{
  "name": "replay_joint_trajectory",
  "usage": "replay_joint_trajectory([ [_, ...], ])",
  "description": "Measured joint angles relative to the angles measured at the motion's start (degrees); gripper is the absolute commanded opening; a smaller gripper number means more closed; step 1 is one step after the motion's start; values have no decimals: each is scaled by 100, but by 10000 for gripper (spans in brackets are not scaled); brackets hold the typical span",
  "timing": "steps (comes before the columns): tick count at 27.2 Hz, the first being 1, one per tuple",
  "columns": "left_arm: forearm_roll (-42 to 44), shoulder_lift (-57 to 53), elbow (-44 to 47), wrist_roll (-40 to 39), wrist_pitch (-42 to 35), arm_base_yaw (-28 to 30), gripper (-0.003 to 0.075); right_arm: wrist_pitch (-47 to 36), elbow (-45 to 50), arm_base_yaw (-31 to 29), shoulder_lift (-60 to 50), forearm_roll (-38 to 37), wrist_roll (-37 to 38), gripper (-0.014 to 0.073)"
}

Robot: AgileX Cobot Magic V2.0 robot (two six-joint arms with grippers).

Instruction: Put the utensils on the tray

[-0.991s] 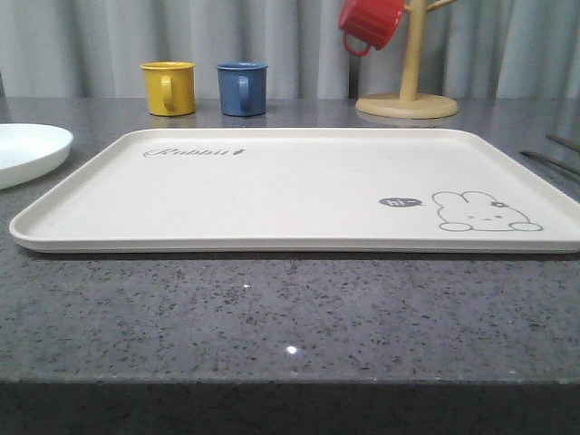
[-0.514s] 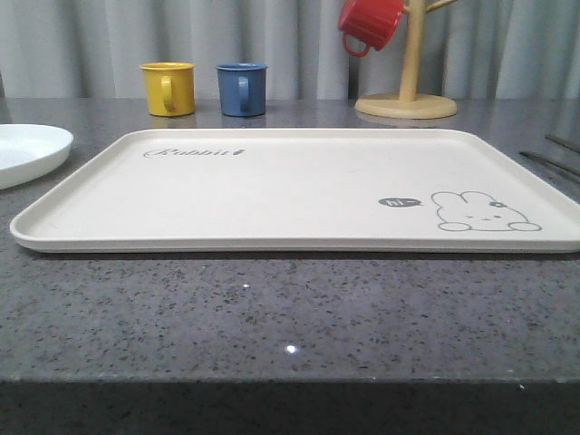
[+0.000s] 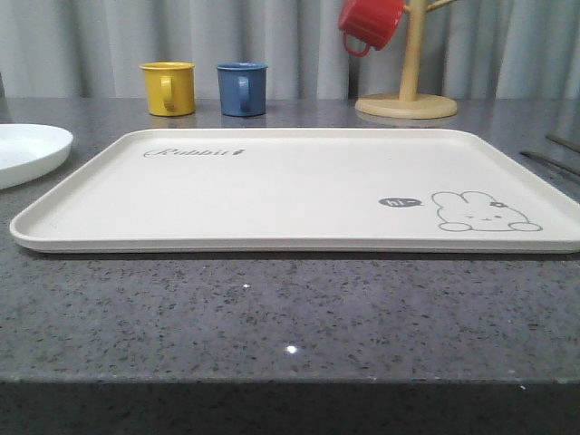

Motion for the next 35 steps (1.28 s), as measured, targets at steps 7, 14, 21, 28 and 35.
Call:
replay_joint_trajectory([
  [7,29,241,0,0,23,0,375,16,0,0,13,-31,-13,500],
  [14,160,599,-49,0,101,0,493,20,0,0,13,-39,-13,509],
  [21,482,1852,-726,0,1004,0,493,30,0,0,13,-39,-13,509],
  [28,323,3461,-1517,19,1355,677,493,30,0,0,13,-43,-13,509],
  [35,-1437,4672,-2092,1052,1237,2023,493,30,0,0,13,-43,-13,509],
])
